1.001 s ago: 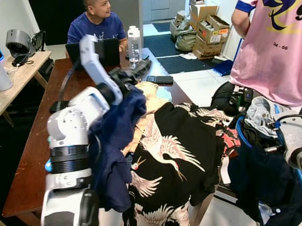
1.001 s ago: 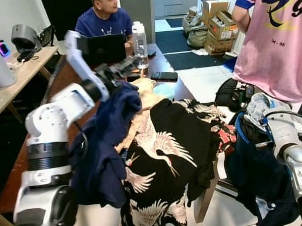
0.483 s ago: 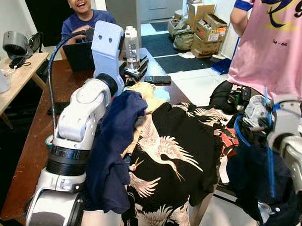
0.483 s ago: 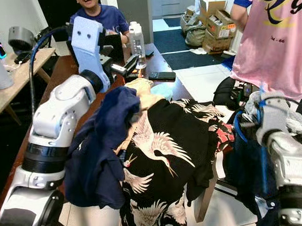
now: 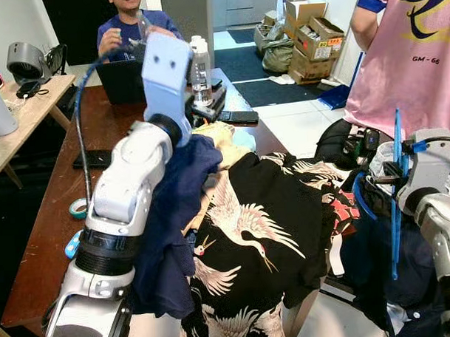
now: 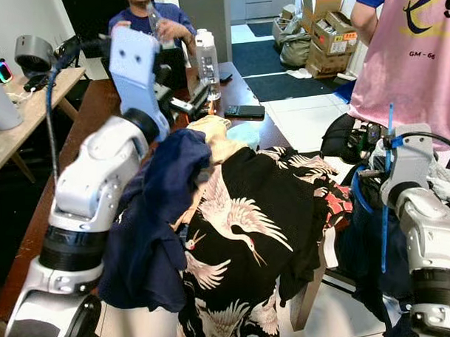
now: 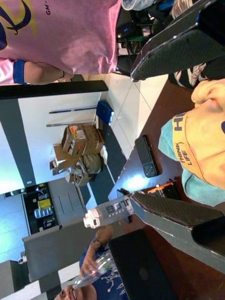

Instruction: Hang hanger

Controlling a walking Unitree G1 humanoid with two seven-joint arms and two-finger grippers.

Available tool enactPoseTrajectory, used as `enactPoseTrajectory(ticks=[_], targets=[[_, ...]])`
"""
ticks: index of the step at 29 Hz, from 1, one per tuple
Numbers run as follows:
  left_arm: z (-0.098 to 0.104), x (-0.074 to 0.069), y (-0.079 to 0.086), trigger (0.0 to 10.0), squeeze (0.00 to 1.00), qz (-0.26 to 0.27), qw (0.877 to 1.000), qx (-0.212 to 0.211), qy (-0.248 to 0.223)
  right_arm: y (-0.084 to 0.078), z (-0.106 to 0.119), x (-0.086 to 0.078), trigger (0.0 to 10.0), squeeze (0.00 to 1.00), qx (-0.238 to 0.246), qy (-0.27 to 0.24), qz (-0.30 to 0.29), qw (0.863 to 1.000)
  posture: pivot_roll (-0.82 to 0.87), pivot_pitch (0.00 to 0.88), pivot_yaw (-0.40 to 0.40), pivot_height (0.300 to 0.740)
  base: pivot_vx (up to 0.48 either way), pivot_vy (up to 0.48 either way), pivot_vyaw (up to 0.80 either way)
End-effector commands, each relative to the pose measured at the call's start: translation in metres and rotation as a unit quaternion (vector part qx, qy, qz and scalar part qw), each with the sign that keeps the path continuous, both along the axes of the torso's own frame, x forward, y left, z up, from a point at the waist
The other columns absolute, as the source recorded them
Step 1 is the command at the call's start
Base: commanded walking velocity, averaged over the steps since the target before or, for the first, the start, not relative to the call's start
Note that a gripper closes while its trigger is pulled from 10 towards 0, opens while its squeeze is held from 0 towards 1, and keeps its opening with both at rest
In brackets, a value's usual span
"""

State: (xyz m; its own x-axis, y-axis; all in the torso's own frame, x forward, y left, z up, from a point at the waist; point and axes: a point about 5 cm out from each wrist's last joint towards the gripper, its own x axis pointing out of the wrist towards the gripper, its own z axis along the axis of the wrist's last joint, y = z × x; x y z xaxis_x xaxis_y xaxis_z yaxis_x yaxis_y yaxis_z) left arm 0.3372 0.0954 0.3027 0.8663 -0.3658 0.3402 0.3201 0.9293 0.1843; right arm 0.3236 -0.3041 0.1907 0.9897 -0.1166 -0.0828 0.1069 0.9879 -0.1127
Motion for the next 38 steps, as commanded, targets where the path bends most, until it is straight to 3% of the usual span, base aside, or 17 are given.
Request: enactPoseTrajectory(ticks=[1, 2, 5, 7, 12, 25, 38], targets=[[-0.005, 0.001, 0.004, 10.0, 0.00, 0.013, 1.000, 0.015, 0.000, 0.006, 0.013, 0.003, 10.0, 0.00, 0.006, -0.038, 0.015, 0.999, -0.05, 0.000, 0.028, 0.740, 0.000, -0.352, 0.00], [-0.008, 0.000, 0.004, 10.0, 0.00, 0.012, 1.000, 0.020, 0.003, 0.011, 0.018, 0.004, 10.0, 0.00, 0.018, -0.063, 0.030, 0.997, -0.04, 0.000, 0.029, 0.740, 0.000, -0.356, 0.00], [-0.008, -0.001, 0.003, 10.0, 0.00, 0.010, 1.000, 0.025, 0.002, 0.012, 0.017, 0.005, 10.0, 0.00, 0.022, -0.065, 0.032, 0.997, -0.04, 0.000, 0.028, 0.740, 0.000, -0.359, 0.00], [-0.009, 0.000, 0.003, 10.0, 0.00, 0.011, 1.000, 0.029, 0.003, 0.015, 0.015, 0.008, 10.0, 0.00, -0.004, -0.053, 0.036, 0.998, -0.03, 0.000, 0.025, 0.740, 0.000, -0.358, 0.00], [-0.009, 0.001, 0.003, 10.0, 0.00, 0.012, 0.999, 0.031, 0.002, 0.020, 0.017, 0.009, 10.0, 0.00, -0.011, -0.054, 0.045, 0.997, -0.04, 0.000, 0.030, 0.740, 0.000, -0.357, 0.00], [-0.011, 0.000, -0.001, 10.0, 0.00, 0.006, 0.999, 0.034, 0.004, 0.022, 0.032, 0.004, 10.0, 0.00, 0.037, -0.107, 0.106, 0.988, -0.02, 0.000, 0.034, 0.740, 0.000, -0.390, 0.00], [-0.009, -0.001, -0.006, 10.0, 0.00, -0.019, 0.999, 0.031, -0.001, 0.014, 0.030, 0.006, 10.0, 0.00, 0.027, -0.099, 0.062, 0.993, -0.04, 0.000, 0.044, 0.740, 0.000, -0.394, 0.00]])
